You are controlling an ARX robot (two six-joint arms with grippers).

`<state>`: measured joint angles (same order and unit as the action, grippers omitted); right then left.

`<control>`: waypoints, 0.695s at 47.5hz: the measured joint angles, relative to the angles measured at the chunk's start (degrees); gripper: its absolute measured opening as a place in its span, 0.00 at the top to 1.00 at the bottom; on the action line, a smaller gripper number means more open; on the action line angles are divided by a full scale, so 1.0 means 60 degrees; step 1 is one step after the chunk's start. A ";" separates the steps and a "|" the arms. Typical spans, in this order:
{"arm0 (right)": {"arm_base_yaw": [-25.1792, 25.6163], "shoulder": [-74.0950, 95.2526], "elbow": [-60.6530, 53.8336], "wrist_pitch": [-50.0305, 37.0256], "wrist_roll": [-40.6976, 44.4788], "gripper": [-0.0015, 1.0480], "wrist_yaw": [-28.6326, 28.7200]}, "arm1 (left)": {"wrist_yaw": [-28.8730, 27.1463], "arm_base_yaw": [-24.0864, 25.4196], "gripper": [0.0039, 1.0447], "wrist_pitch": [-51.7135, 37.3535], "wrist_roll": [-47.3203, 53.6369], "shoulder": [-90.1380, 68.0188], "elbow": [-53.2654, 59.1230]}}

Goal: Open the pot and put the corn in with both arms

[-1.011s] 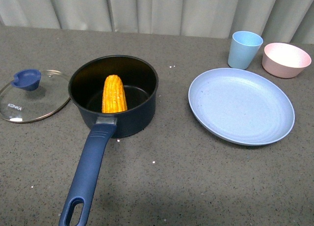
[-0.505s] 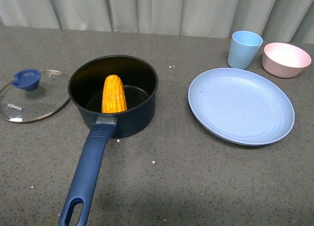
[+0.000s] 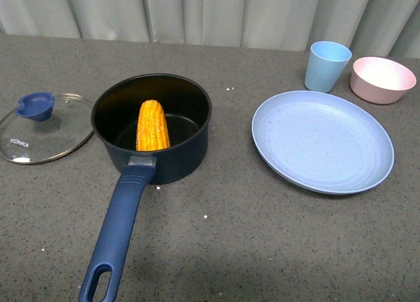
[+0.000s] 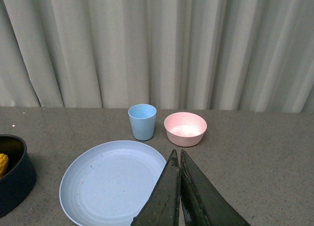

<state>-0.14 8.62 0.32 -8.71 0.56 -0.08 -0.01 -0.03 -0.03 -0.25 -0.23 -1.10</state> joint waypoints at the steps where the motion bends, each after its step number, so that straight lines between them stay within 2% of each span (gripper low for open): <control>1: 0.0000 -0.0251 0.0004 0.0375 0.0000 0.99 -0.0004 | 0.0000 0.0000 0.06 0.0000 0.0000 0.0000 0.0000; 5: 0.0000 -0.1064 0.0000 0.1348 0.0004 0.99 0.0015 | -0.0007 0.0000 0.06 0.0000 0.0000 0.0000 0.0000; 18: 0.0000 -0.1388 0.0000 0.1435 0.0007 0.97 0.0018 | 0.0000 0.0000 0.06 0.0000 0.0000 0.0004 0.0000; 30: 0.0000 -0.1395 0.0000 0.1435 0.0007 0.63 0.0022 | 0.0000 0.0000 0.06 0.0000 0.0000 0.0004 0.0000; 33: 0.0000 -0.1395 0.0000 0.1435 0.0007 0.52 0.0022 | 0.0000 0.0000 0.06 0.0000 0.0000 0.0004 0.0000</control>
<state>-0.14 0.25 0.32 -0.10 0.60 0.05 -0.01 -0.03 -0.03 -0.25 -0.21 -1.10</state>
